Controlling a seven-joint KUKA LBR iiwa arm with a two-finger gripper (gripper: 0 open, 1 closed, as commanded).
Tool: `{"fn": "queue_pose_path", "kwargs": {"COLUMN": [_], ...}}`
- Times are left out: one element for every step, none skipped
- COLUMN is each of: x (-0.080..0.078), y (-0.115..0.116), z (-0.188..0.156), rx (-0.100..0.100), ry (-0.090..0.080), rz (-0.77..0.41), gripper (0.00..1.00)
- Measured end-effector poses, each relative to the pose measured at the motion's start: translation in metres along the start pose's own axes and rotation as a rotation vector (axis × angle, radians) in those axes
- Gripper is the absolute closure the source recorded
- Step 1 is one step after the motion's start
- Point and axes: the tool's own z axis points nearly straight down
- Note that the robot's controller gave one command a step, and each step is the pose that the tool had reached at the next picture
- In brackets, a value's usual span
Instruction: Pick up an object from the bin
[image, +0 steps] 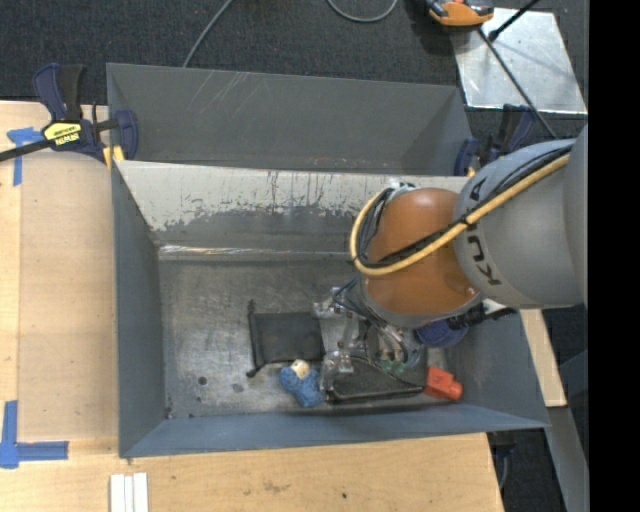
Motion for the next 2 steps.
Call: {"fn": "queue_pose_path", "kwargs": {"x": [-0.032,-0.019], "y": [0.037,0.028], "z": [0.011,0.018], "rx": [0.01,0.001], "ry": [0.027,0.006], "rz": [-0.119,-0.134], "gripper": [0.0,0.0]}}
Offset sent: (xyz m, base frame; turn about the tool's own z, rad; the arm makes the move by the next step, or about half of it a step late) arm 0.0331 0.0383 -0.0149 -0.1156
